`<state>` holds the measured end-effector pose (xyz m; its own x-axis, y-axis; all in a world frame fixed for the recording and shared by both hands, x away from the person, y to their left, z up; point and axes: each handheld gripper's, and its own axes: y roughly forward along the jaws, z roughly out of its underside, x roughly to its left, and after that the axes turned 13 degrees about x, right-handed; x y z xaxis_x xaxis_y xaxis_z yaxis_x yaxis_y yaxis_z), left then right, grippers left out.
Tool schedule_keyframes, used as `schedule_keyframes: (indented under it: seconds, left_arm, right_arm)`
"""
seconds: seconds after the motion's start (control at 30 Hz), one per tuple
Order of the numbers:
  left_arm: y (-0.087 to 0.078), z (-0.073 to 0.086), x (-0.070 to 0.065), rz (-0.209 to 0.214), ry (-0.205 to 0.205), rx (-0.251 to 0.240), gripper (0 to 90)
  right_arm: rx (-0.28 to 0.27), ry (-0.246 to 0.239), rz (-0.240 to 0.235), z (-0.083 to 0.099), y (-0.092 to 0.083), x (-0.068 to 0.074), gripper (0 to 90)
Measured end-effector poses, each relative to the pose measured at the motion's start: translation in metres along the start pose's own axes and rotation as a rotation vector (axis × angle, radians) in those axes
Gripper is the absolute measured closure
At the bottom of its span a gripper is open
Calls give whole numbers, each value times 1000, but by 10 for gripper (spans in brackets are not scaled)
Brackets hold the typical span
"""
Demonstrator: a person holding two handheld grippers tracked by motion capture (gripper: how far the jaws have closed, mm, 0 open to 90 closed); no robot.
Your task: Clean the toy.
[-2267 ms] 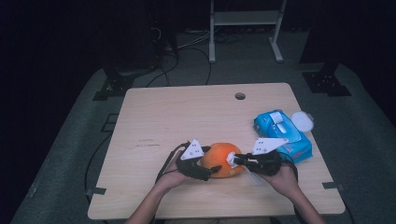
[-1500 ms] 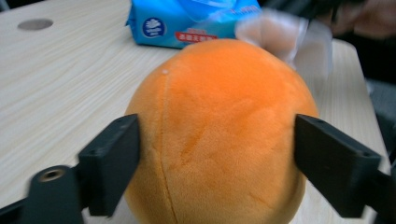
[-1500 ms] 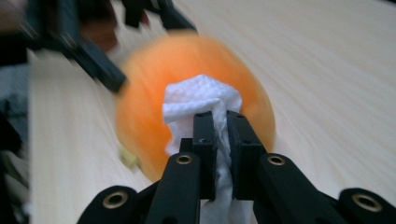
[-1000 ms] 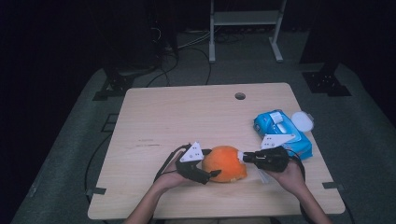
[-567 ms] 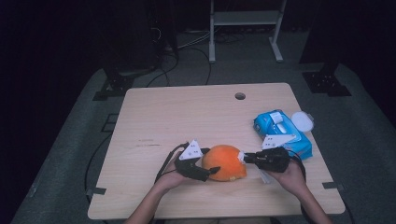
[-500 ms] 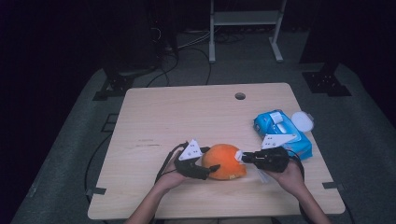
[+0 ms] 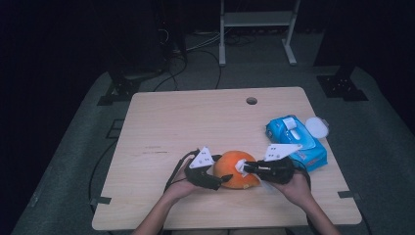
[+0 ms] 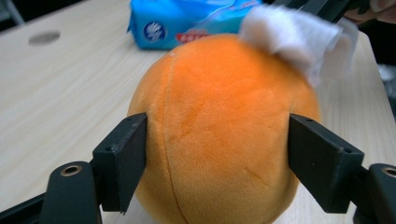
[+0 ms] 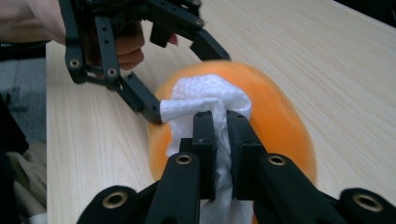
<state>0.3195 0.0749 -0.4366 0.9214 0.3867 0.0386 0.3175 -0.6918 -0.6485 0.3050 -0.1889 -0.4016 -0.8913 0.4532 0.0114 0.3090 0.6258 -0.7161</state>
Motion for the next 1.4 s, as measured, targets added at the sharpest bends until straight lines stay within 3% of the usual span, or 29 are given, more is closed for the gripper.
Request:
schedule_keyframes:
  seconds: [0.1,0.2,0.3,0.33,0.37,0.4,0.47,0.53,0.57,0.6,0.67,0.73,0.83,0.87,0.9,0.97,1.0,1.07,1.13,1.17,1.23,1.33,1.4]
  left_arm:
    - [-1,-2,-3,-7,17,0,229]
    - [1,1,3,-6,-39,4,134]
    - [4,4,4,-6,-49,10,112]
    - [6,5,4,0,-50,9,112]
    - [5,4,2,-6,-33,7,145]
    - [3,-1,-2,-27,-4,-9,227]
    - [1,-6,-9,-33,50,-6,239]
    - [1,-7,-10,-34,65,-4,238]
    - [1,-5,-7,-18,41,-7,196]
    - [1,-5,-7,-18,41,-7,166]
    - [2,-2,-1,-1,-12,5,120]
    - [8,2,2,6,-59,10,86]
    - [11,2,-1,-4,-39,18,96]
    - [9,-1,-4,-28,-23,17,189]
    - [9,-1,-4,-28,-23,17,221]
    - [5,-8,-8,-51,-19,-8,245]
    - [5,-12,-11,-60,7,-10,249]
    - [6,-12,-12,-61,19,-12,234]
    - [7,-11,-11,-54,11,-11,204]
    - [9,-7,-6,-36,-23,6,117]
    - [10,-3,-2,-17,-56,12,92]
    - [9,-3,-2,-9,-48,8,187]
    - [7,-9,-6,-37,-29,-2,237]
  right_arm:
    - [18,-28,26,-7,1,6,821]
    - [24,5,57,-1,-3,-3,822]
    - [11,66,61,6,-8,-13,822]
    - [11,66,61,6,-8,-13,822]
    - [9,64,57,5,-7,-12,822]
    - [1,27,39,-2,-2,-3,822]
    - [3,-13,28,-9,2,7,821]
    - [5,-27,28,-12,3,10,821]
    - [8,-33,29,-14,3,10,821]
    - [8,-33,29,-14,3,10,821]
    - [9,-13,51,-10,1,4,822]
    - [2,40,54,-1,-3,-9,822]
    - [1,53,49,0,-3,-11,821]
    - [8,36,67,-1,-1,-8,822]
    - [8,36,67,-1,-1,-8,822]
    - [-1,18,61,-5,0,-1,822]
    - [-18,-7,48,-11,0,7,821]
    - [-23,-24,37,-14,0,10,821]
    - [-16,-24,40,-14,1,10,821]
    - [-6,-17,48,-11,2,7,821]
    - [-3,4,51,-7,1,0,821]
    - [-17,38,44,-3,-1,-8,821]
    - [-26,37,54,-4,-1,-6,821]
